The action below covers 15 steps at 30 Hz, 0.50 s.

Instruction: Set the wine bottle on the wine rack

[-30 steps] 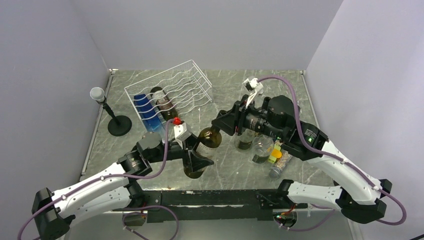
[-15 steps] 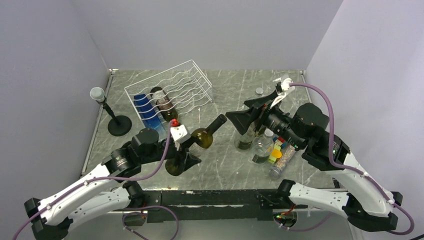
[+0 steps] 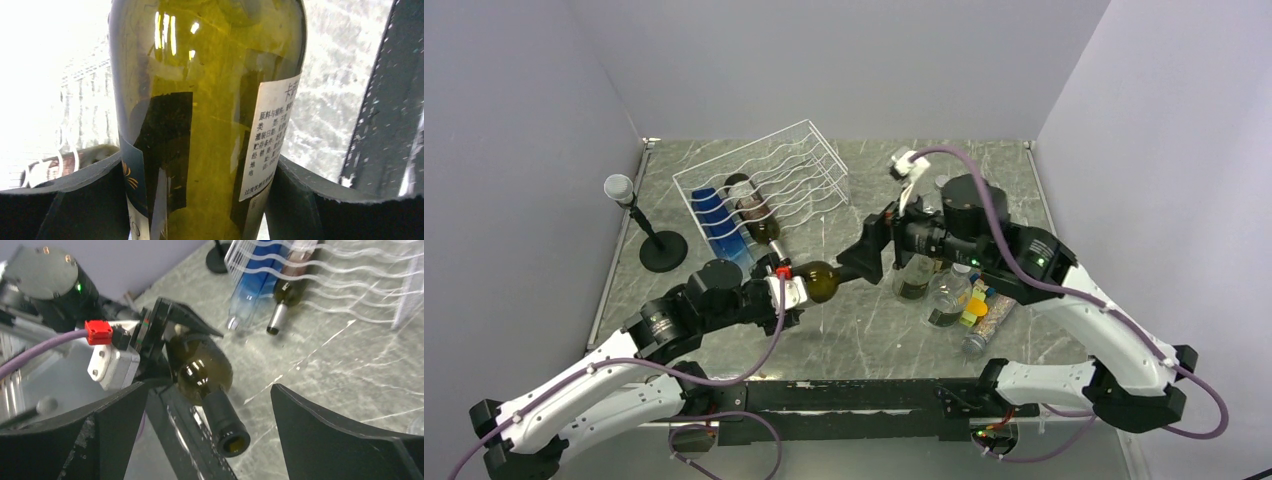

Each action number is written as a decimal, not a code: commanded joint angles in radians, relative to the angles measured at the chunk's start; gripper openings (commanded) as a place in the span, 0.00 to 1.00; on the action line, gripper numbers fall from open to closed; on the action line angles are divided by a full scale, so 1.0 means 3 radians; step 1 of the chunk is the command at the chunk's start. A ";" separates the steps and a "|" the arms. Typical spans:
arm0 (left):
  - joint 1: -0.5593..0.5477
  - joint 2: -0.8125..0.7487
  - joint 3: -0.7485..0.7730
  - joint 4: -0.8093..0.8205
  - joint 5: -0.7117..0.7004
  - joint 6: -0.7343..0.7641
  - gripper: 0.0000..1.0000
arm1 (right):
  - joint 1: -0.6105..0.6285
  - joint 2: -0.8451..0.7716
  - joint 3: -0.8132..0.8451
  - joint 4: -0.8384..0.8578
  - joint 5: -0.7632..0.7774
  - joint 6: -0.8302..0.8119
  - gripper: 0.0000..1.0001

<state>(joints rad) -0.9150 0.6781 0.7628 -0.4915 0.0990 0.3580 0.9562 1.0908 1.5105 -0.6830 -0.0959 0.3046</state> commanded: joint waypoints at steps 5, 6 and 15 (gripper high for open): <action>-0.0019 -0.0300 -0.0167 0.0571 0.0045 0.1022 0.01 | 0.0011 0.0030 -0.0257 -0.0225 -0.0717 -0.0354 0.99; -0.0021 -0.0313 -0.0179 0.0530 0.0096 0.1110 0.01 | 0.0013 0.0068 -0.0267 -0.0260 -0.0748 -0.0359 0.98; -0.0031 -0.0360 -0.0340 0.0380 0.0281 0.1576 0.01 | 0.0023 0.0355 -0.0546 -0.0419 -0.0873 -0.0259 0.72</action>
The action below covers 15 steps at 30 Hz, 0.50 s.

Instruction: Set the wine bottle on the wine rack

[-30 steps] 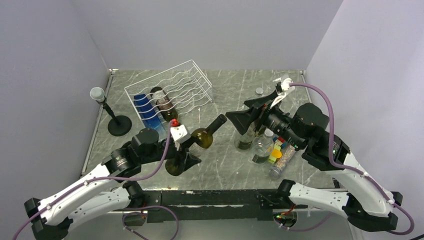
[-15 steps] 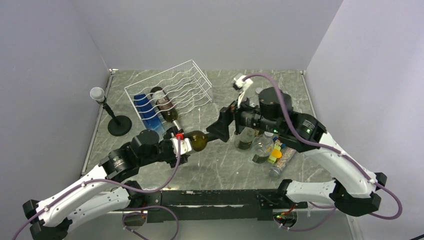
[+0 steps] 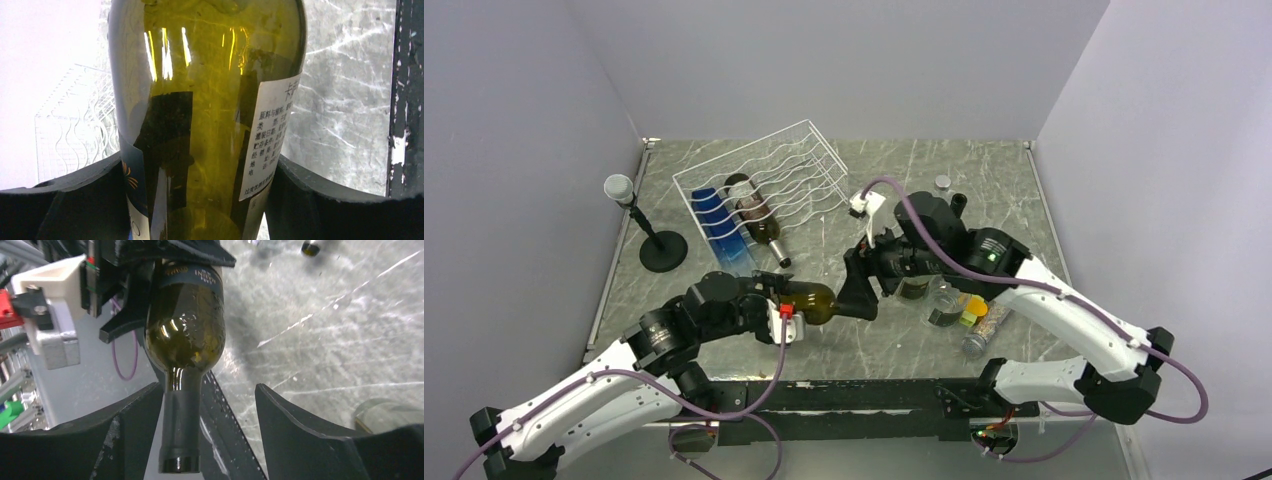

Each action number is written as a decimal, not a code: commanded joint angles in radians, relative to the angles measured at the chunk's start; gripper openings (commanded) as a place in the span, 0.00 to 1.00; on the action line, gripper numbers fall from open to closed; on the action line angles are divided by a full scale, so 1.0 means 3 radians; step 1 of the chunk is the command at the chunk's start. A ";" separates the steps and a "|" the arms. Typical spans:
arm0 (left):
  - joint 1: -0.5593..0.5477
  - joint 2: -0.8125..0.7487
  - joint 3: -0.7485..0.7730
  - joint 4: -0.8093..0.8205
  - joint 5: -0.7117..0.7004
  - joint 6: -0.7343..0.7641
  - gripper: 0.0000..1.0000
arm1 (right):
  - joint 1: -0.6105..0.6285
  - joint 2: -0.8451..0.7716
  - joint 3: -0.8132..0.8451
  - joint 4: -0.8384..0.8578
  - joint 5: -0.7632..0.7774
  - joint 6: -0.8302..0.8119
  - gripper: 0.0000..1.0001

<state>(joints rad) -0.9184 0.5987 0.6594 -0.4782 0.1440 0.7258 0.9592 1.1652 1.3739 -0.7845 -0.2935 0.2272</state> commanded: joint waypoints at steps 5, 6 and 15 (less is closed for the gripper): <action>-0.0049 -0.0068 -0.0052 0.0320 0.0108 0.0424 0.01 | 0.0033 0.0242 -0.0192 -0.0110 -0.0483 0.0026 0.68; -0.0056 -0.0069 -0.0062 0.0321 0.0108 0.0424 0.01 | 0.0042 0.0260 -0.0216 -0.0108 -0.0511 0.0041 0.69; -0.0078 0.0063 -0.0066 0.0287 0.0054 0.0357 0.01 | 0.0192 0.0605 -0.0229 -0.0134 -0.0640 0.0040 0.67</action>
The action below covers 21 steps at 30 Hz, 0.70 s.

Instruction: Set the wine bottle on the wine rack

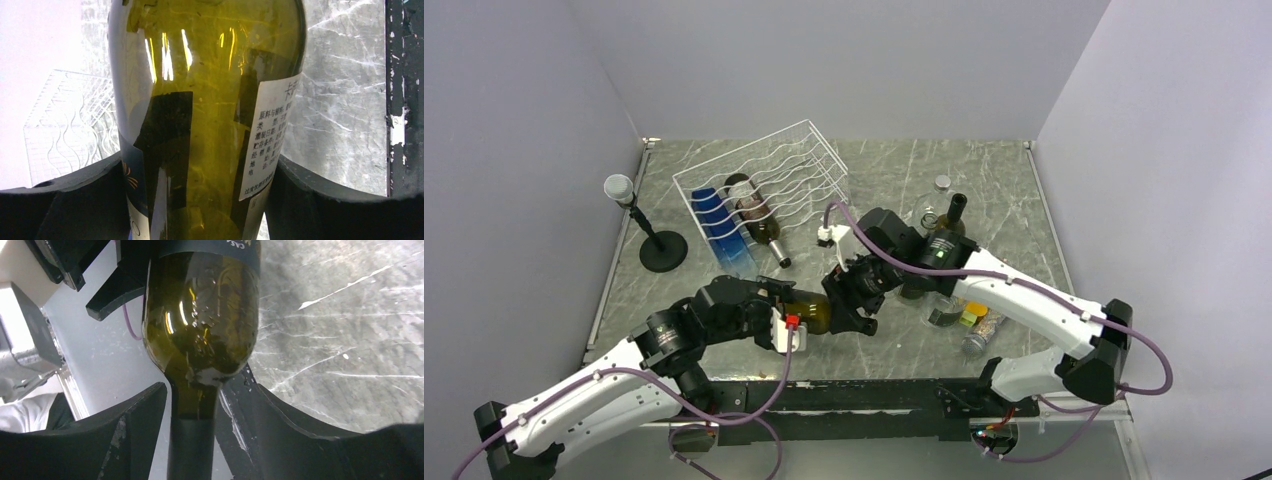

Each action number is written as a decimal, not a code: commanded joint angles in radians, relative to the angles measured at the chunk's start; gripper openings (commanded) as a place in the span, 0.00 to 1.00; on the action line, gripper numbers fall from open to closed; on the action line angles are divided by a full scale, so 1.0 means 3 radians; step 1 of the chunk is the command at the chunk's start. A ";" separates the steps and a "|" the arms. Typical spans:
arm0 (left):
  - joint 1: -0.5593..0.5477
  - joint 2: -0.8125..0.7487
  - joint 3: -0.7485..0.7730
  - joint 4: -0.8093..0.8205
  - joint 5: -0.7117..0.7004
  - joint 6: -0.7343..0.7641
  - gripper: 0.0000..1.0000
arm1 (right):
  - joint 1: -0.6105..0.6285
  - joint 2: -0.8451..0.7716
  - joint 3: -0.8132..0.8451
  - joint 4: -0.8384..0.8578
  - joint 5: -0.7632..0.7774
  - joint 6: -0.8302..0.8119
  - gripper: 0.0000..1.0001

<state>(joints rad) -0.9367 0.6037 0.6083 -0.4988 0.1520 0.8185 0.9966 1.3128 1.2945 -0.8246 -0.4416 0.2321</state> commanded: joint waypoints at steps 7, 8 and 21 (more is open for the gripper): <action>-0.0018 0.0077 0.0089 0.0357 -0.0013 0.0033 0.01 | 0.0160 0.0281 0.0008 -0.0012 -0.0247 0.0010 0.60; -0.0018 0.0088 0.0087 0.0362 -0.0023 0.0019 0.01 | 0.0173 0.0278 -0.0020 0.0005 -0.0309 0.0004 0.58; -0.0019 0.0276 0.0139 0.0414 -0.0174 -0.0203 0.01 | 0.0269 0.0429 -0.0100 0.0006 -0.0270 0.0004 0.21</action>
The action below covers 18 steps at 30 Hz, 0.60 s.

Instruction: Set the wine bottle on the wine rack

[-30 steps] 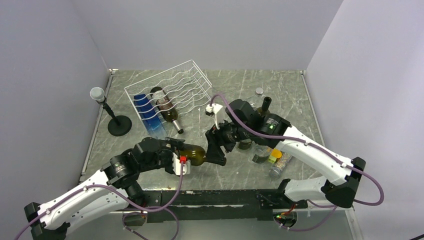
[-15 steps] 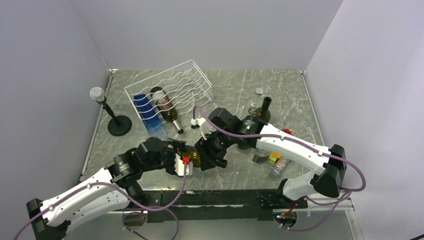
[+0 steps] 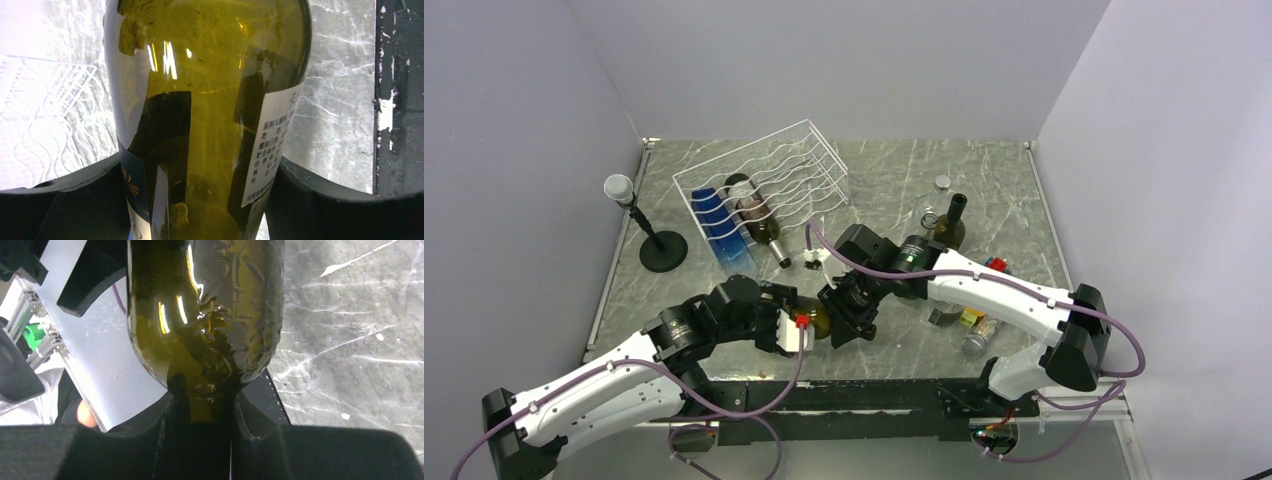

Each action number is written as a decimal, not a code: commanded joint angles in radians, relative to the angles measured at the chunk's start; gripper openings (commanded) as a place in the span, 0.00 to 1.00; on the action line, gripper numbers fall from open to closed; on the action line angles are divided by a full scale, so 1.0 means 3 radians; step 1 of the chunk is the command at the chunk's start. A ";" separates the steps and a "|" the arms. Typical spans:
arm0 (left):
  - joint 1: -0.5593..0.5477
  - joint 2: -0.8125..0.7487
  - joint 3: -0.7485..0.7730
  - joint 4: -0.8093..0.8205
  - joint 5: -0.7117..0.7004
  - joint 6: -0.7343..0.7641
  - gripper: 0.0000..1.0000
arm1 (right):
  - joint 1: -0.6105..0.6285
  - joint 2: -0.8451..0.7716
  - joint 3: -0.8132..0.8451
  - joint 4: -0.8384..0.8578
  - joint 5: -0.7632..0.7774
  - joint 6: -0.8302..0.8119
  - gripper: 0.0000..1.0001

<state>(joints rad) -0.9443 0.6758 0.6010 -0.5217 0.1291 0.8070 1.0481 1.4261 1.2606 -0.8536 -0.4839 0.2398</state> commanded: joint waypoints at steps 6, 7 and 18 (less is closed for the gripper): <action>0.0008 0.0023 0.0170 0.0491 -0.0050 -0.0271 0.12 | 0.0145 0.0053 -0.0025 0.0173 0.0030 0.0036 0.00; 0.0008 0.0014 0.0166 0.0487 -0.0021 -0.0277 0.14 | 0.0158 0.0020 -0.0017 0.0191 0.0083 0.0065 0.00; 0.0007 -0.0107 0.0105 0.0421 0.0161 -0.0114 0.99 | 0.0268 -0.0285 0.0171 0.0175 0.0709 0.0203 0.00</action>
<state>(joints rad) -0.9463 0.6907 0.6010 -0.5373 0.1356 0.7929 1.1088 1.4151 1.2575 -0.8505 -0.3653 0.2916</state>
